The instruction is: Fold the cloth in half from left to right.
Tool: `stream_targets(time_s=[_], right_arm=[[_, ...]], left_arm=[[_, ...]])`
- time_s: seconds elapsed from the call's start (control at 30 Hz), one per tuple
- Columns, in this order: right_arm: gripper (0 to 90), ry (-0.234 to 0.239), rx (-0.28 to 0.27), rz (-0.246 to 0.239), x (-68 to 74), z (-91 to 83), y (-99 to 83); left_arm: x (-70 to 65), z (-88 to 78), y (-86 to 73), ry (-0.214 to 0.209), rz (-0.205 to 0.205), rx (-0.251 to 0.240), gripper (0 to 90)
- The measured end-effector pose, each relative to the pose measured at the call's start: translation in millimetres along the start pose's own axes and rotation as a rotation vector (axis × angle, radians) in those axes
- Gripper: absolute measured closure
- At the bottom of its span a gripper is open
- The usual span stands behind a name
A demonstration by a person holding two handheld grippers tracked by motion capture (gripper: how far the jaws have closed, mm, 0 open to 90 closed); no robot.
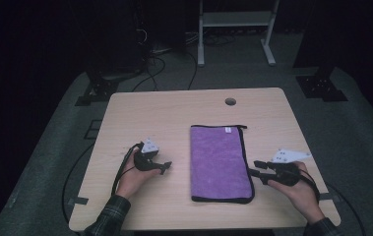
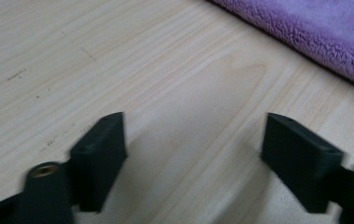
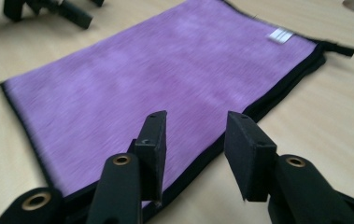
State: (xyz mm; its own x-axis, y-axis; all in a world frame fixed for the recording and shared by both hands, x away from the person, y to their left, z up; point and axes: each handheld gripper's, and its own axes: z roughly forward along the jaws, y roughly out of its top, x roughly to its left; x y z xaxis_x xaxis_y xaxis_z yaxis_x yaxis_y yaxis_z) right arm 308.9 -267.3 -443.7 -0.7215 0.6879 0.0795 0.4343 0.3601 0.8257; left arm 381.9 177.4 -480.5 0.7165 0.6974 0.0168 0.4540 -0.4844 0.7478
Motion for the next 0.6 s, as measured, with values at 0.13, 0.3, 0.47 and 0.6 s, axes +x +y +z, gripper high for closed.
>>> stream_targets(time_s=[0.13,0.3,0.47,0.6], right_arm=[[54.2,-0.024,-0.009,-0.007,-19.0,13.2,14.5],[52.5,-0.041,-0.004,0.000,-38.4,28.9,28.6],[51.1,-0.060,0.031,-0.008,-55.6,47.5,41.1],[50.6,-0.066,0.029,-0.001,-64.8,57.5,49.7]], left_arm=[[0.6,2.4,6.0,0.009,0.013,0.005,35.0],[2.4,8.8,20.2,-0.031,0.021,0.008,43.0],[0.6,18.0,37.0,-0.053,0.030,-0.004,45.0],[1.3,26.8,53.7,-0.055,0.034,-0.017,46.1]])
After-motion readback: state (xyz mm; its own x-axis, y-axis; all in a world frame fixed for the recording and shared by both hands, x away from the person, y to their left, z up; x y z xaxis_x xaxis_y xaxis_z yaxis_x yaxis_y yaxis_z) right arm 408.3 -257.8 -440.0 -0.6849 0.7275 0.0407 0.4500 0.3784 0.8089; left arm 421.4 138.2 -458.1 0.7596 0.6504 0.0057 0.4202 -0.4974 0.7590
